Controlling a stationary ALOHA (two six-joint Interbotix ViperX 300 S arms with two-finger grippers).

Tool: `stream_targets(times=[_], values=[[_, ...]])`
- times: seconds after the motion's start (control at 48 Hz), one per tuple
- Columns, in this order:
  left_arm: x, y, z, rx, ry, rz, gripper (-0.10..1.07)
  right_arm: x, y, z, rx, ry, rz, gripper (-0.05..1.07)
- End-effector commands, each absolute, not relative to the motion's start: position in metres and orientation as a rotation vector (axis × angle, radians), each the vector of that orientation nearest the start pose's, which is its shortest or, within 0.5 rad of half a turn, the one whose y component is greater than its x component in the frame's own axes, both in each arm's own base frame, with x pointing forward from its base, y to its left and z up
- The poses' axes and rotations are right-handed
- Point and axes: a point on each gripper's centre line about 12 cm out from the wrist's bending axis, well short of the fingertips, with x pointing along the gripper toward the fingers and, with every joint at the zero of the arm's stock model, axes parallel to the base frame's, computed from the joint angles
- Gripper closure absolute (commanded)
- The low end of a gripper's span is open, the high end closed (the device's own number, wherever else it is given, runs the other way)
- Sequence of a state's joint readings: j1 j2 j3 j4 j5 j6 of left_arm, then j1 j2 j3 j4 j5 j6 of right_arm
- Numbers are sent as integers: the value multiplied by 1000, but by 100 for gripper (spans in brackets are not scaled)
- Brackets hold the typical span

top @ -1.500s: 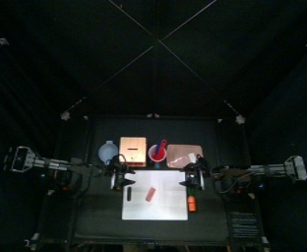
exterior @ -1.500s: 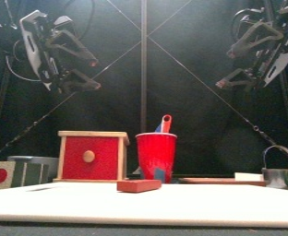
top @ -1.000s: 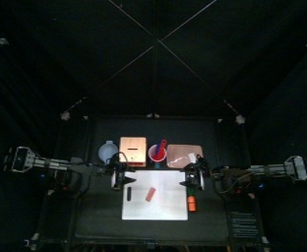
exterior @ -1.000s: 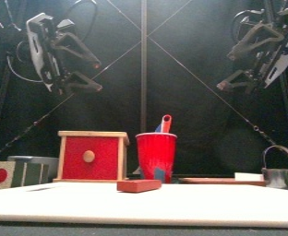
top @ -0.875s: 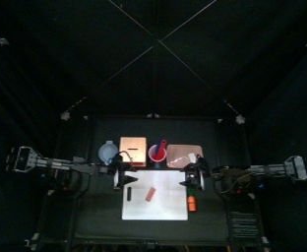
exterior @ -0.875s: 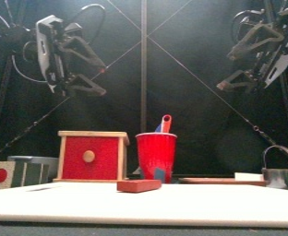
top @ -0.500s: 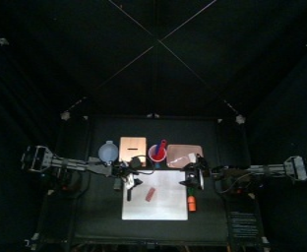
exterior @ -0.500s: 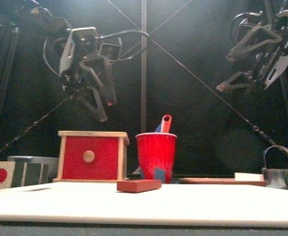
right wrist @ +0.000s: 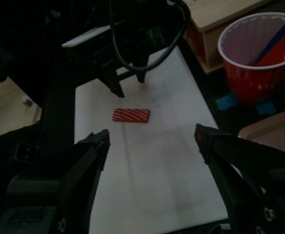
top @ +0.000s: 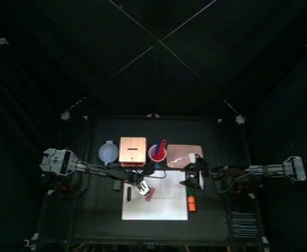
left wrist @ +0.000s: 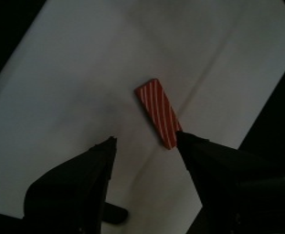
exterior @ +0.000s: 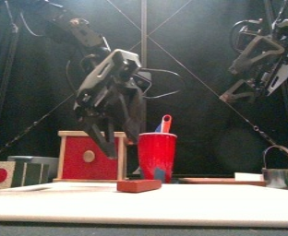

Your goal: Put salmon into bowl

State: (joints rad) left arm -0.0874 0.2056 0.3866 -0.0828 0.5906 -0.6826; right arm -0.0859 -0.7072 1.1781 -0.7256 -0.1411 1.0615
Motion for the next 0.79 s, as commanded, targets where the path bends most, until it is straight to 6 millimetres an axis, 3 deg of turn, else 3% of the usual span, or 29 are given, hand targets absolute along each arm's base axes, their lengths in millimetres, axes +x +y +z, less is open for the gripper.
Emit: stream_targets(times=[0.0, 0.333, 0.771], values=[[425, -45, 144, -621, 1159, 327, 8, 229, -10, 219, 361, 348, -53, 0], [445, -57, 149, -585, 1149, 378, 8, 222, -10, 206, 371, 383, -63, 0], [448, -63, 123, -623, 1137, 482, 8, 217, -9, 195, 378, 410, -69, 0]])
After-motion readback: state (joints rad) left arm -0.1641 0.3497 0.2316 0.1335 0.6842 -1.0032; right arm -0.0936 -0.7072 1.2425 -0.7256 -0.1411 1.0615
